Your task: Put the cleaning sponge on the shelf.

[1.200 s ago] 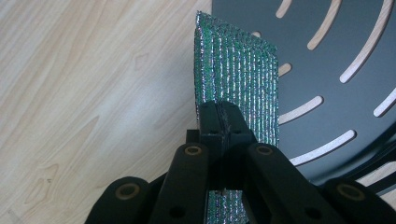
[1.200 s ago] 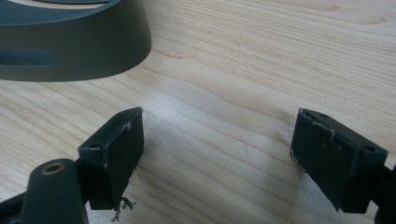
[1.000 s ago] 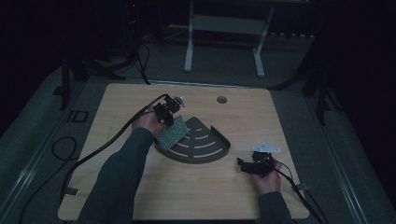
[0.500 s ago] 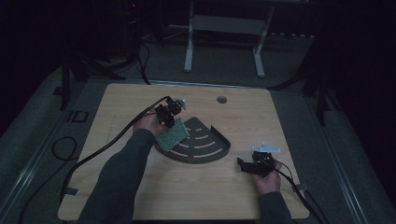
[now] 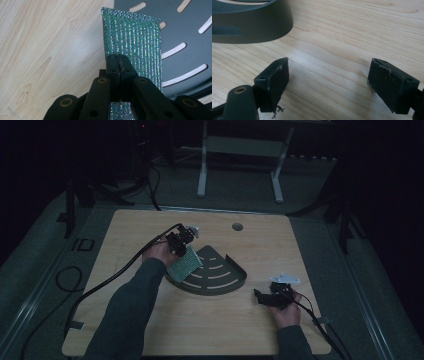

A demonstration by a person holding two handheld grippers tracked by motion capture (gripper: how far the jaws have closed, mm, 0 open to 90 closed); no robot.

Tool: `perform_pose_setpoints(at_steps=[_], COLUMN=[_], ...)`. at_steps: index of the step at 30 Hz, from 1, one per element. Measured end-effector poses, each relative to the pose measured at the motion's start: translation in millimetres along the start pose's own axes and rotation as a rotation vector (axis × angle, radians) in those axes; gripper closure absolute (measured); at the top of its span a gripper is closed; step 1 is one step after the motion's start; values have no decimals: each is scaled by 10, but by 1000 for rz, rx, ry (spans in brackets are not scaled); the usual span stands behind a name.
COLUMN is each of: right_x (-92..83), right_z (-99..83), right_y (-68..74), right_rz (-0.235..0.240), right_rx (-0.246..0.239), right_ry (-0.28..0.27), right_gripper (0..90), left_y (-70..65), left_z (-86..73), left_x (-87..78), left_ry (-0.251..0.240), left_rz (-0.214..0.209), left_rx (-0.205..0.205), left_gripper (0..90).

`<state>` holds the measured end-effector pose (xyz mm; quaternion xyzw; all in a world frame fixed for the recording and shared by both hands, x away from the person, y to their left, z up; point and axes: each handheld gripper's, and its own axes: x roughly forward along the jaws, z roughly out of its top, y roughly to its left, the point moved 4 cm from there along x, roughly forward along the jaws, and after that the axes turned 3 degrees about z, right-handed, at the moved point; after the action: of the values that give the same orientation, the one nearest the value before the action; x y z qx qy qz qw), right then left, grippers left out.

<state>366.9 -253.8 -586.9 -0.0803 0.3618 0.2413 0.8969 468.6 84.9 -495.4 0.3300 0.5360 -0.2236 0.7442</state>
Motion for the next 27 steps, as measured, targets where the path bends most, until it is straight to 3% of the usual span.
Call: perform_pose_setpoints(at_steps=[11,15,19,23,25,27], right_x=[0,0,0,0,0,0], right_z=[0,0,0,0,0,0], right_y=[0,0,0,0,0,0], right_rz=[0,0,0,0,0,0], right_rx=[0,0,0,0,0,0], right_ry=[0,1,0,0,0,0], right_gripper=[168,168,168,168,168,168], left_y=[34,78,130,181,217,275], left_z=[-18,-43,-88,-140,-180,-249], left_x=[-18,-69,-151,-297,-374,-456], left_ry=[-2,-25,-71,-152,-221,-264], left_rz=[11,6,-9,-46,-84,-84], left_rx=[-9,-26,-64,-90,-125,-138], left_gripper=[882,829,735,647,624,589])
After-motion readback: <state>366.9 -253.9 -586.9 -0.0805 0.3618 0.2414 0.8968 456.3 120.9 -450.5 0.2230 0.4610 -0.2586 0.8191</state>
